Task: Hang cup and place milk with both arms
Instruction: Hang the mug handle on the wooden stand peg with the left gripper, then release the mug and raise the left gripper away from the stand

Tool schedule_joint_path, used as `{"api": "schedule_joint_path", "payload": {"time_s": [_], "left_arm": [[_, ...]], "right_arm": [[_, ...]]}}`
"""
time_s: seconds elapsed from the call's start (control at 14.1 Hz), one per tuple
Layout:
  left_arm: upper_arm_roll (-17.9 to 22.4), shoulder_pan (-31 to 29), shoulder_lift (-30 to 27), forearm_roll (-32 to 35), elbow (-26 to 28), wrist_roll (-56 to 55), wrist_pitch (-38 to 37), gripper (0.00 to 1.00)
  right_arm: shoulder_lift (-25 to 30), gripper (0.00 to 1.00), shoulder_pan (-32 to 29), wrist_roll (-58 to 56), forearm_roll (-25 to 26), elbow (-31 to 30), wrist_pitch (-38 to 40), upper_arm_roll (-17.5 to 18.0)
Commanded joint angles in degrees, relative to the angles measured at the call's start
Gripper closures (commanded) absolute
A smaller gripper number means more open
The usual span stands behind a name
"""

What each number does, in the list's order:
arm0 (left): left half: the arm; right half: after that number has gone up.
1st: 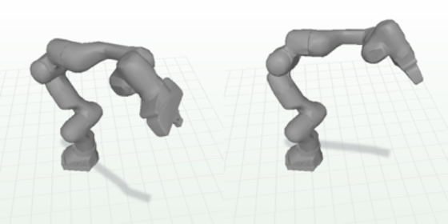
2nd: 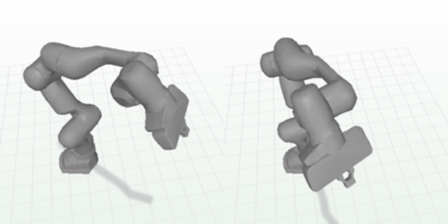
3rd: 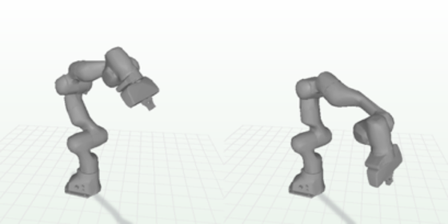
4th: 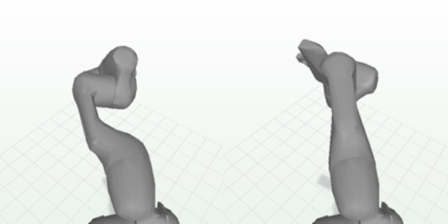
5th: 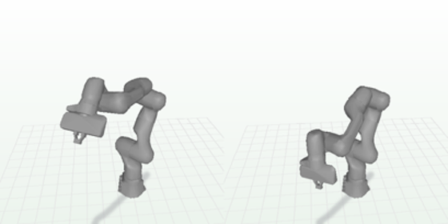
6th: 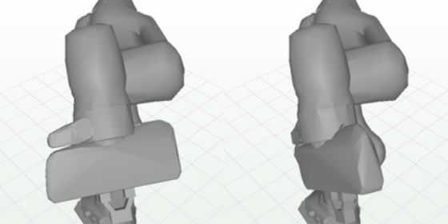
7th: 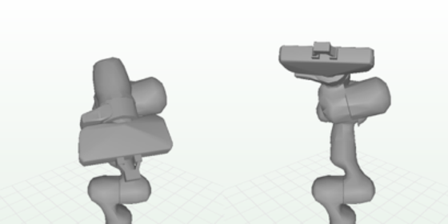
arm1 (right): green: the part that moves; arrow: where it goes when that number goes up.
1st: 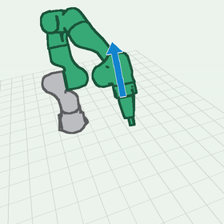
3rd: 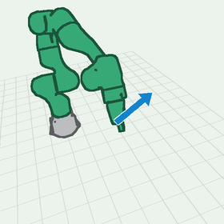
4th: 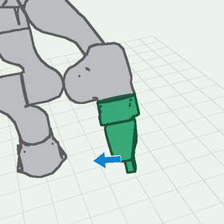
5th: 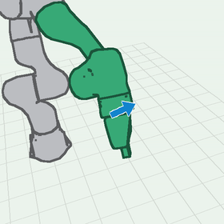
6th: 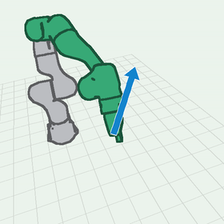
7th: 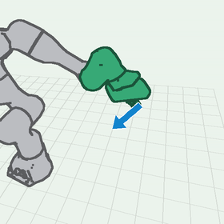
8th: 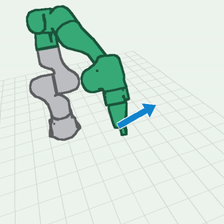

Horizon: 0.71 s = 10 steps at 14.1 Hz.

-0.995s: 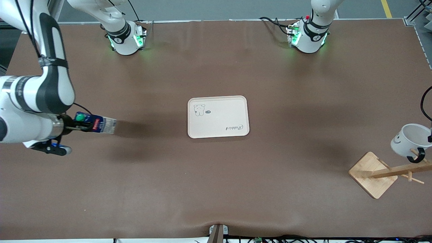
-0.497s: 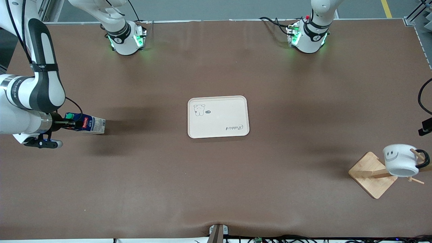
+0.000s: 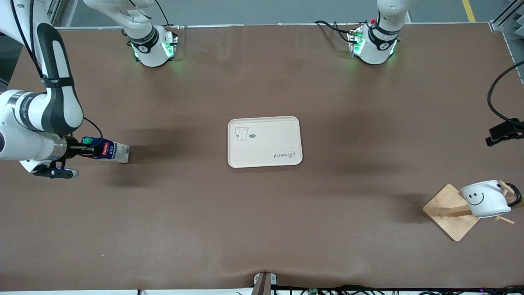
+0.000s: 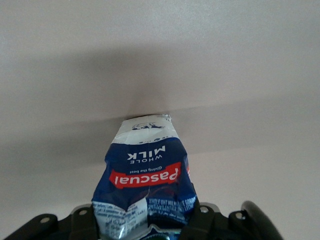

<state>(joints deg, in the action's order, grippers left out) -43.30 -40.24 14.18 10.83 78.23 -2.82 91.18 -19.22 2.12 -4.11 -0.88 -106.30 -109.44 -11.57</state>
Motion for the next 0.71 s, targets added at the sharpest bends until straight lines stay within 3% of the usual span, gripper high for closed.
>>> {"api": "schedule_joint_path", "payload": {"time_s": [0.0,0.07,0.64], "left_arm": [[-2.3,-0.5,-2.0,0.0,0.4,-3.2,-2.8,0.00],[-2.8,-0.6,-3.8,-0.1,0.4,-3.2,-4.0,0.00],[-4.0,1.5,-6.3,-1.1,0.3,-1.9,-5.7,0.00]], "right_arm": [[1.3,0.04,-1.5,-0.4,1.2,-2.3,-1.0,1.3],[1.3,0.00,-1.5,-0.4,1.2,-2.2,-0.9,1.3],[1.2,0.00,-1.8,-0.4,1.1,-2.2,-0.6,1.4]]}}
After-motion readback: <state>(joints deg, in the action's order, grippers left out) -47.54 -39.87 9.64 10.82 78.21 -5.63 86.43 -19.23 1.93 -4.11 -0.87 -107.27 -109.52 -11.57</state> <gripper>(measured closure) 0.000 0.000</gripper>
